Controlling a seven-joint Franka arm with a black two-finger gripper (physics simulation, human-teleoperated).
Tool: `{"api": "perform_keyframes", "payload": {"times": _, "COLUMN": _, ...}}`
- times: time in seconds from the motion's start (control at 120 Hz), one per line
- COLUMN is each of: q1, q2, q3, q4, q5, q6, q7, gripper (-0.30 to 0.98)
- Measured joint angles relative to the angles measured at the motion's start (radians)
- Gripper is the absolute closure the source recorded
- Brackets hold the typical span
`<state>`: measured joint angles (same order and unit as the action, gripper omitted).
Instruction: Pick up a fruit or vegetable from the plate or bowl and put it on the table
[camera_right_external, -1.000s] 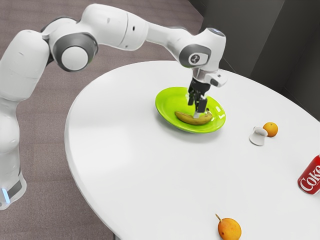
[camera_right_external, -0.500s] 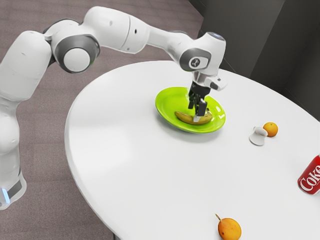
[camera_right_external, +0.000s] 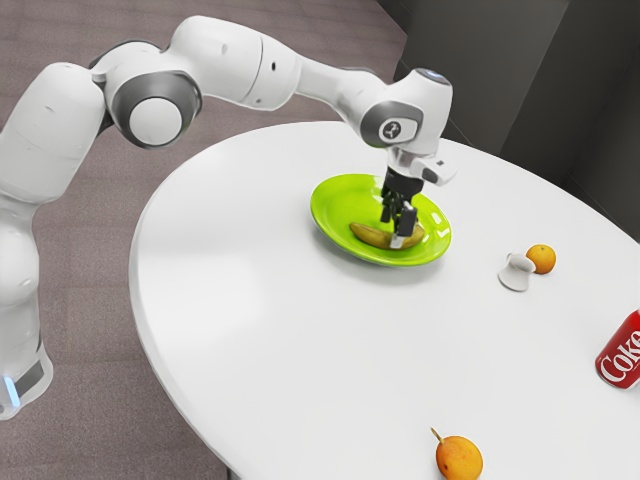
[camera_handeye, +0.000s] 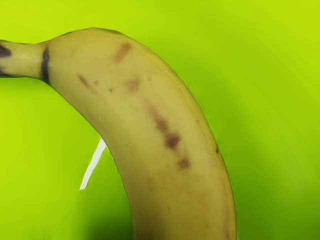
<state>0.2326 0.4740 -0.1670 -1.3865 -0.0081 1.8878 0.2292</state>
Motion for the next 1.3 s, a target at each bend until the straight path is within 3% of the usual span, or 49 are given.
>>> {"api": "perform_keyframes", "payload": {"times": 0.25, "q1": 0.005, "q2": 0.011, "q3": 0.001, "q4": -0.001, "q5": -0.002, "q6": 0.008, "q7": 0.006, "gripper": 0.01}}
{"api": "perform_keyframes", "payload": {"times": 0.458, "q1": 0.007, "q2": 0.019, "q3": 0.003, "q4": -0.001, "q5": -0.026, "q6": 0.025, "q7": 0.009, "gripper": 0.40}}
{"api": "perform_keyframes", "payload": {"times": 0.525, "q1": 0.007, "q2": 0.019, "q3": 0.003, "q4": -0.002, "q5": -0.027, "q6": 0.029, "q7": 0.009, "gripper": 0.46}}
{"api": "perform_keyframes", "payload": {"times": 0.817, "q1": 0.007, "q2": 0.007, "q3": 0.000, "q4": 0.068, "q5": -0.006, "q6": 0.034, "q7": 0.011, "gripper": 0.50}}
{"api": "perform_keyframes", "payload": {"times": 1.025, "q1": -0.063, "q2": -0.003, "q3": -0.160, "q4": 0.211, "q5": 0.040, "q6": 0.019, "q7": 0.011, "gripper": 0.49}}
{"api": "perform_keyframes", "payload": {"times": 1.175, "q1": -0.166, "q2": 0.003, "q3": -0.217, "q4": 0.194, "q5": 0.046, "q6": 0.024, "q7": 0.004, "gripper": 0.48}}
{"api": "perform_keyframes", "payload": {"times": 1.3, "q1": -0.176, "q2": 0.020, "q3": -0.216, "q4": 0.069, "q5": 0.018, "q6": 0.058, "q7": -0.002, "gripper": 0.50}}
